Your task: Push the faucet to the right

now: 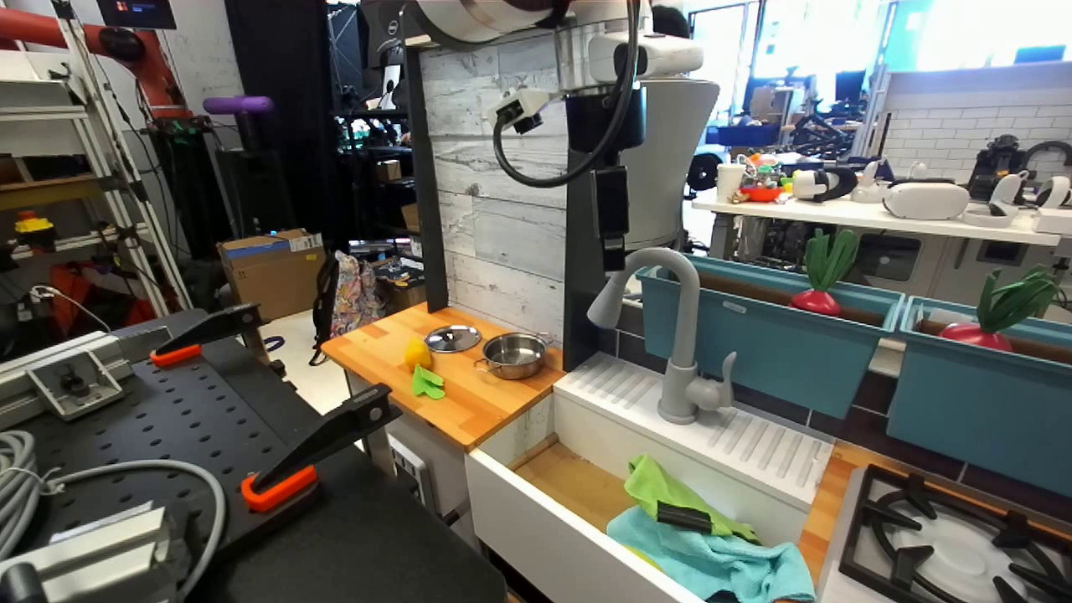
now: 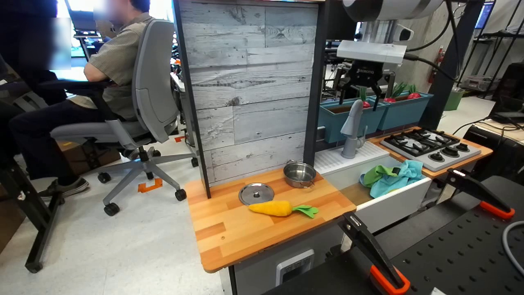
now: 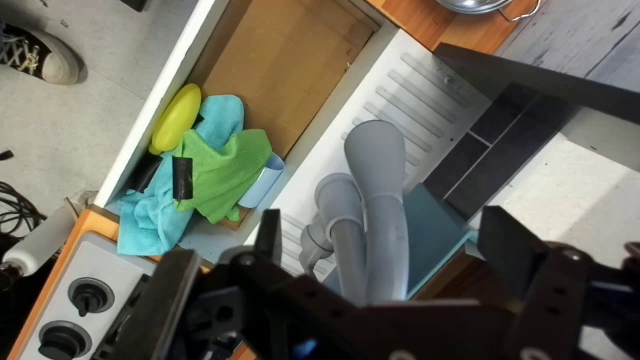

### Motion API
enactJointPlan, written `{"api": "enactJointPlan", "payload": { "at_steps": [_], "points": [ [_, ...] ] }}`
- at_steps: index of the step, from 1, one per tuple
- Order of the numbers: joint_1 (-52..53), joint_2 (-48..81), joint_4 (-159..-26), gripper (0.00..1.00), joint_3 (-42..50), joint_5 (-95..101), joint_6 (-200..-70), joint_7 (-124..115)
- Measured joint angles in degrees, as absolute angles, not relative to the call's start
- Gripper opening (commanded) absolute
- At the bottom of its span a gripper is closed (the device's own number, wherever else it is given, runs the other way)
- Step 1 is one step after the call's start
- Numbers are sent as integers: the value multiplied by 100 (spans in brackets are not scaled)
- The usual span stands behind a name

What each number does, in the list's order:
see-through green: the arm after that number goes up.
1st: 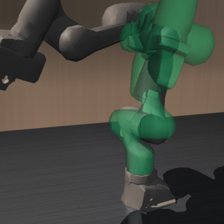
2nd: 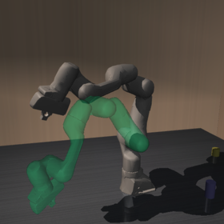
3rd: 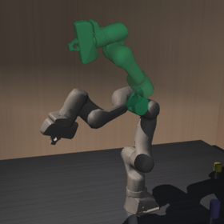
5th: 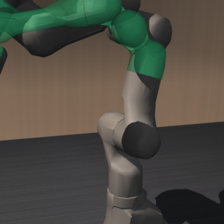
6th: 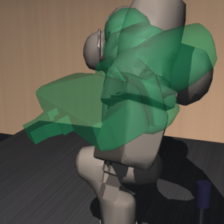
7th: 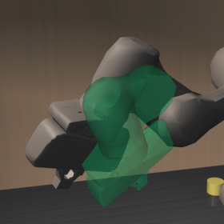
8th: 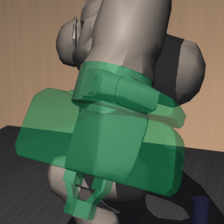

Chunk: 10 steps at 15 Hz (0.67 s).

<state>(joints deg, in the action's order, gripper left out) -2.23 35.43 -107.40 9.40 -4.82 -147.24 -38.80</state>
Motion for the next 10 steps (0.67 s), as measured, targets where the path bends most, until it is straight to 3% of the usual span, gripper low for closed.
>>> {"api": "enactJointPlan", "payload": {
  "at_steps": [1,2,10],
  "points": [
    [-224,3595,-10678,100,940,-529,-14724,-3879],
    [-224,3648,-10620,79,940,-590,-14723,-3874],
    [-235,3953,-10281,18,972,-648,-14625,-3869]
  ]
}}
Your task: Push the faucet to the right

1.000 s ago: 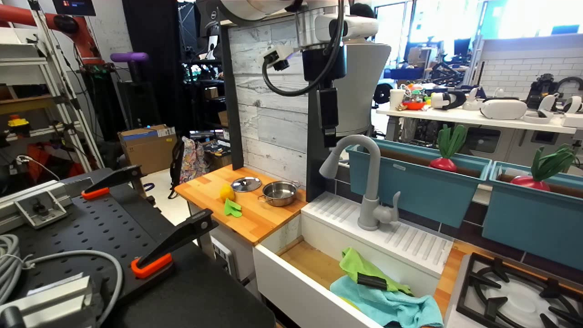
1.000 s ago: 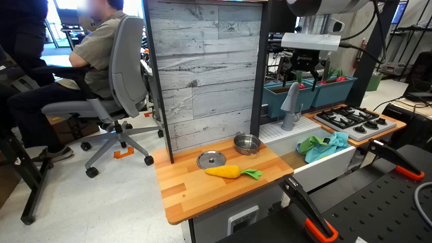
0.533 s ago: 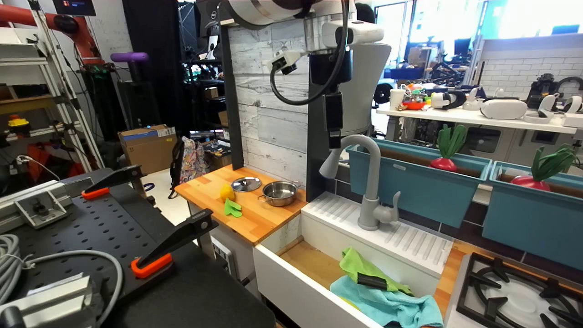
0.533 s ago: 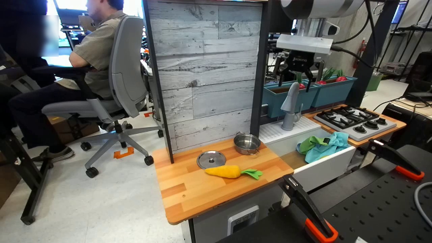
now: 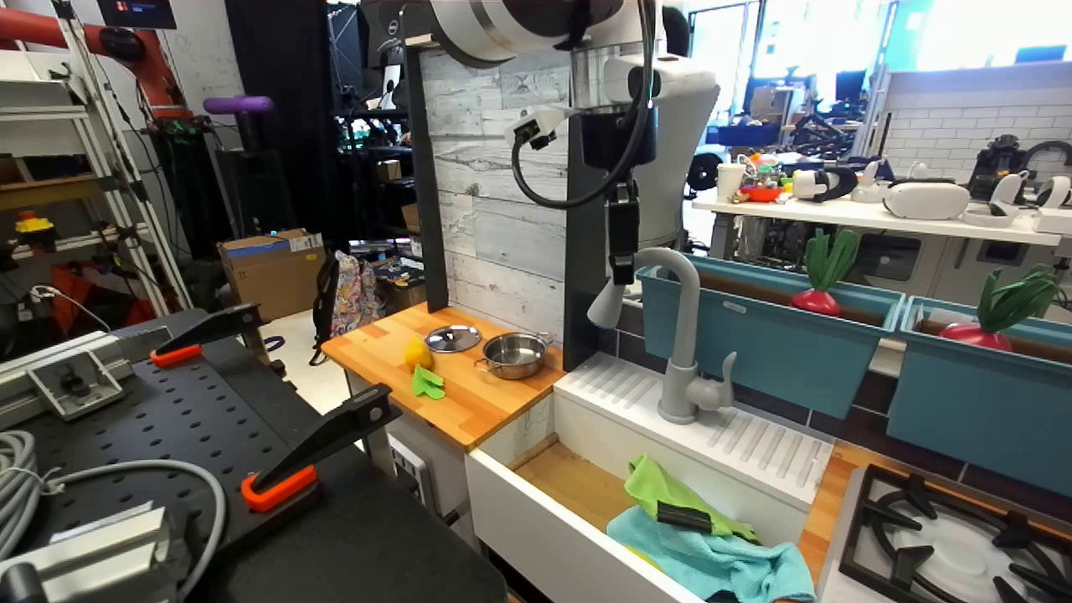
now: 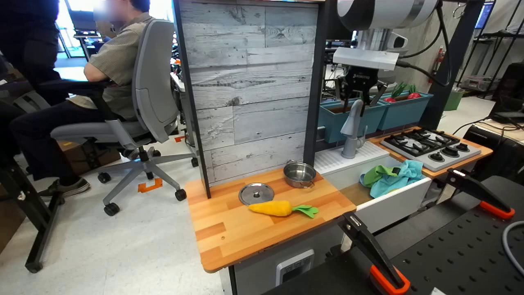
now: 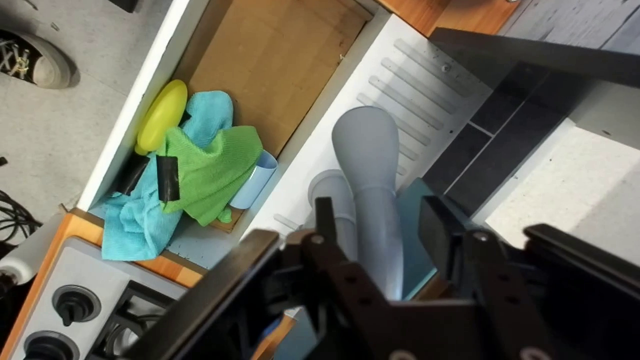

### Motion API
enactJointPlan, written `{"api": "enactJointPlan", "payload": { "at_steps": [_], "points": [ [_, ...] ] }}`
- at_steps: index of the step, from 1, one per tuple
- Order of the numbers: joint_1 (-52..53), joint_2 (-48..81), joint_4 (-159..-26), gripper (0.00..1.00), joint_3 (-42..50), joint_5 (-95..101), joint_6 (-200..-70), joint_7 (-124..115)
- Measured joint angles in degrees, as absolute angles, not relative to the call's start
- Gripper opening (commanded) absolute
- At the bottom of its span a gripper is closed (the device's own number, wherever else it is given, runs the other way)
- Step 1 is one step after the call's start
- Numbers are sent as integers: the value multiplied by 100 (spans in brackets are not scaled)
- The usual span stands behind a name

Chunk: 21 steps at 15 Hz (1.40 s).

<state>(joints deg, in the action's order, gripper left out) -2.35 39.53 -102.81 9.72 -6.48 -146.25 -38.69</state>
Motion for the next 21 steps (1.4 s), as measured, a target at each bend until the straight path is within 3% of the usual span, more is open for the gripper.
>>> {"api": "enactJointPlan", "payload": {
  "at_steps": [2,3,4,21],
  "points": [
    [-259,3969,-10226,3,980,-648,-14452,-3859],
    [-273,3969,-10205,2,983,-648,-14343,-3841],
    [-290,3969,-10182,6,983,-649,-14264,-3797],
    [-555,3931,-10155,6,1001,-684,-13921,-1829]
  ]
}}
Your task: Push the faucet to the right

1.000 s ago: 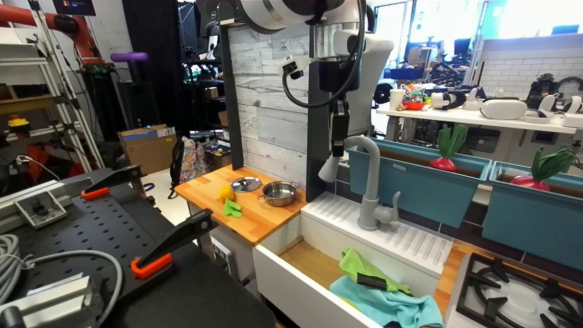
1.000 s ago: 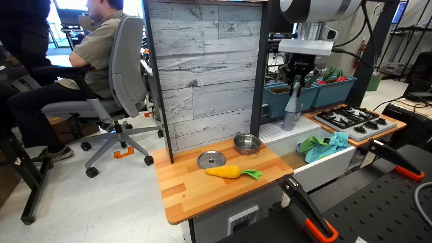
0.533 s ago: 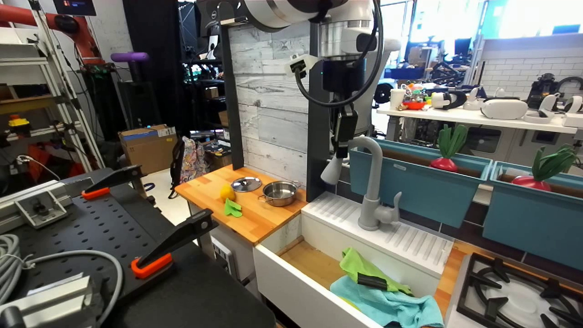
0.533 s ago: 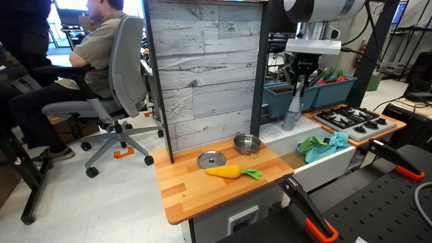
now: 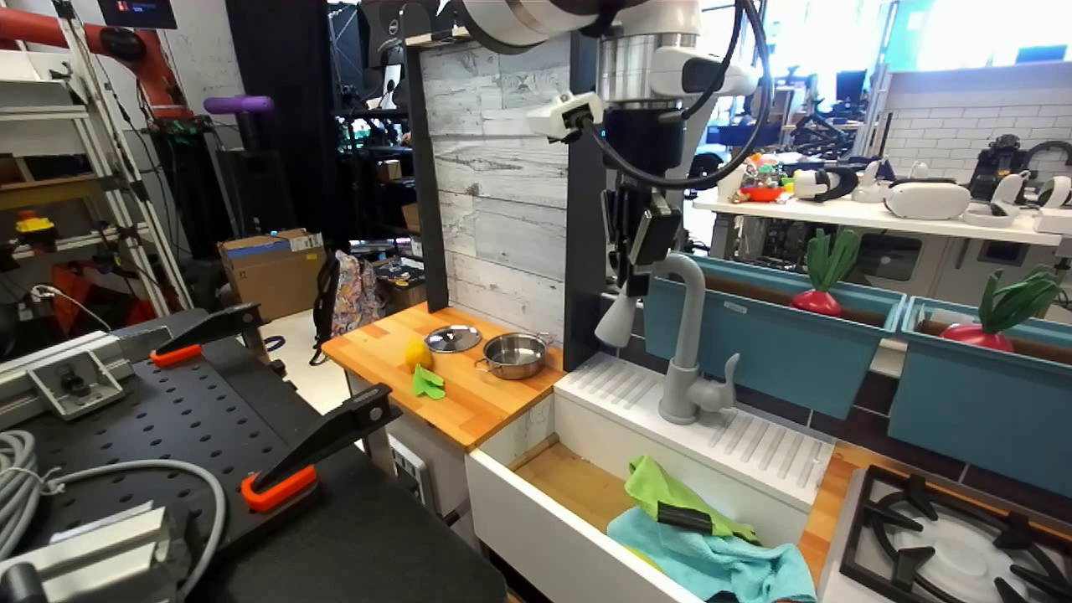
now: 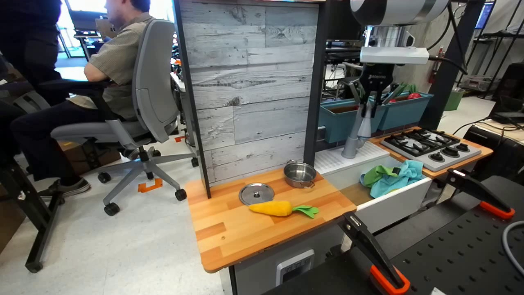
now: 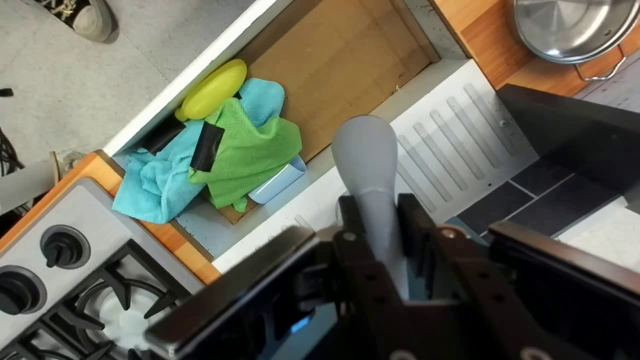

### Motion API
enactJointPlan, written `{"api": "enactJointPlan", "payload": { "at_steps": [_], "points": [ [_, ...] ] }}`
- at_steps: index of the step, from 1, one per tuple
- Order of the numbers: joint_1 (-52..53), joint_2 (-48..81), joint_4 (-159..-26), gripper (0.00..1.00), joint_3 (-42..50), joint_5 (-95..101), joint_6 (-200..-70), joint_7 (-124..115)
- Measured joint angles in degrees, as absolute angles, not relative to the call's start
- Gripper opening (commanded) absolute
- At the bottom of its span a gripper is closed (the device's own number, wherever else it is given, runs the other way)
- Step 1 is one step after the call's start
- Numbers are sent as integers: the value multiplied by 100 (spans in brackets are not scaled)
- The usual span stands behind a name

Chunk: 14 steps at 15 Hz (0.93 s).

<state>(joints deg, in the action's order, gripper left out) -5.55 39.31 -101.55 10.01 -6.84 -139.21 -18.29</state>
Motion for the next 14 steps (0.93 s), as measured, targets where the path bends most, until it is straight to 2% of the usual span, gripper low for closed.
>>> {"api": "enactJointPlan", "payload": {
  "at_steps": [14],
  "points": [
    [-615,3942,-10102,6,1053,-682,-13773,-1222]
  ]
}}
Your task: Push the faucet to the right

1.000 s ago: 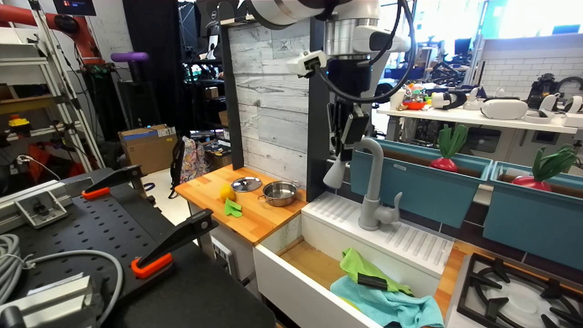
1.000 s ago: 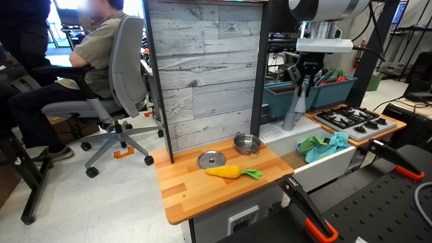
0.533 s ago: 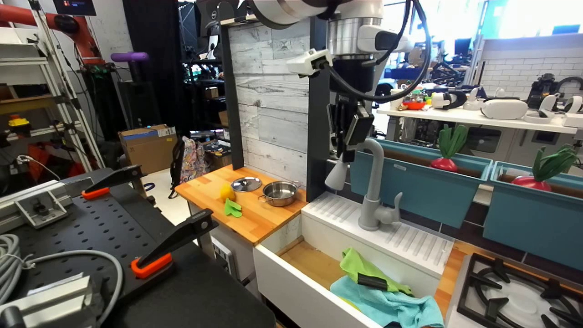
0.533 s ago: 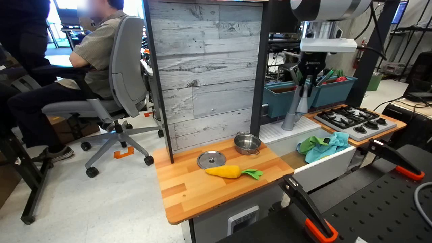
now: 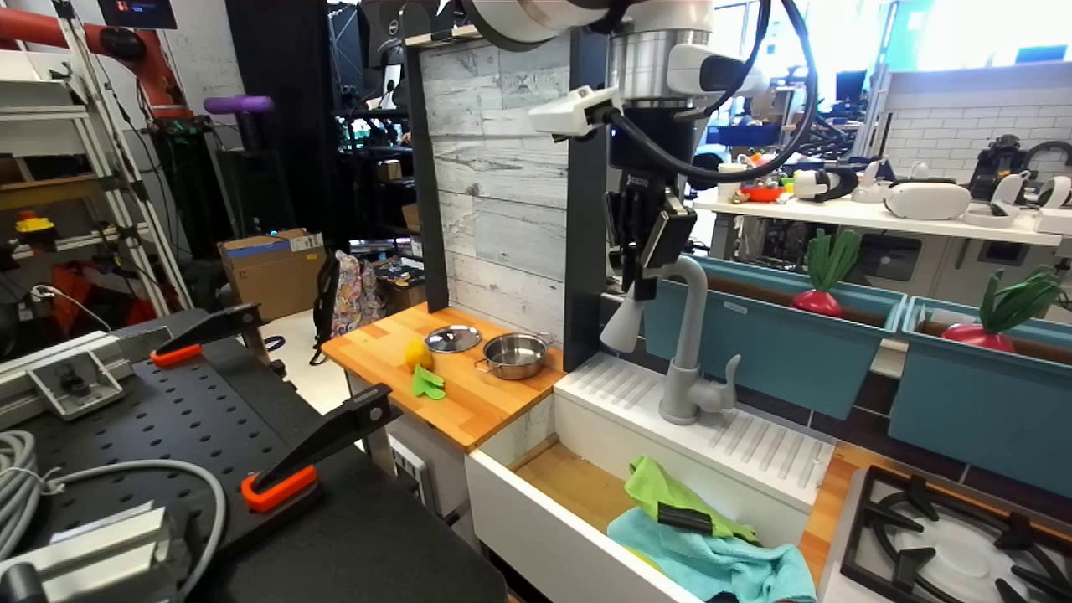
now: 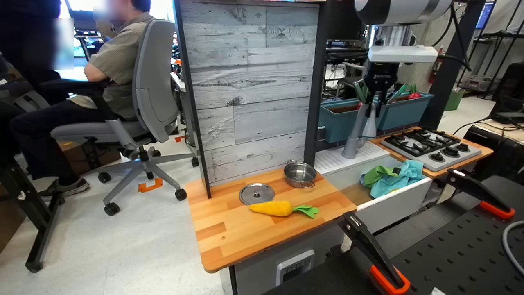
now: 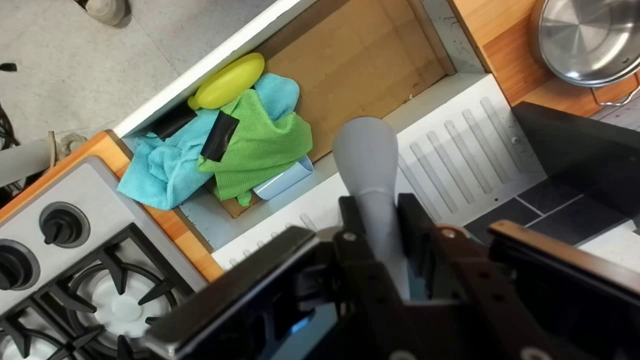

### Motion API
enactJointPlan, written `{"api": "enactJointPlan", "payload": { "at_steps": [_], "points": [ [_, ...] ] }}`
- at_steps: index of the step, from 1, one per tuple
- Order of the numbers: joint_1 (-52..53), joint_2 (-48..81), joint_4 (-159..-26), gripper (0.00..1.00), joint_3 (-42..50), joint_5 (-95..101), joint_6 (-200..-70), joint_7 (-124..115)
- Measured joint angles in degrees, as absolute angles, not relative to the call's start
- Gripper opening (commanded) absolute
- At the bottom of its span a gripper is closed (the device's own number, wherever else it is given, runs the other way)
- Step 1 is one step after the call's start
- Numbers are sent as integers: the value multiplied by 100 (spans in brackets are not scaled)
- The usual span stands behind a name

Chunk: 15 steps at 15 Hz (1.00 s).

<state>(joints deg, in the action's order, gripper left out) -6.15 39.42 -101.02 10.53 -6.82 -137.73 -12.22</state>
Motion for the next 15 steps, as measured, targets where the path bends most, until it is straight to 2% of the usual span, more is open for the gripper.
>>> {"api": "enactJointPlan", "payload": {
  "at_steps": [2,3,4,7,11,15],
  "points": [
    [-625,3949,-10082,6,1053,-682,-13735,-1169],
    [-628,3951,-10075,48,1053,-681,-13725,-1145],
    [-631,3953,-10070,50,1053,-679,-13717,-1121],
    [-657,3962,-10056,68,1142,-582,-13595,-1133],
    [-686,4015,-10016,98,1201,-484,-13502,-1163],
    [-691,4094,-9980,100,1286,-356,-13441,-1204]
  ]
}}
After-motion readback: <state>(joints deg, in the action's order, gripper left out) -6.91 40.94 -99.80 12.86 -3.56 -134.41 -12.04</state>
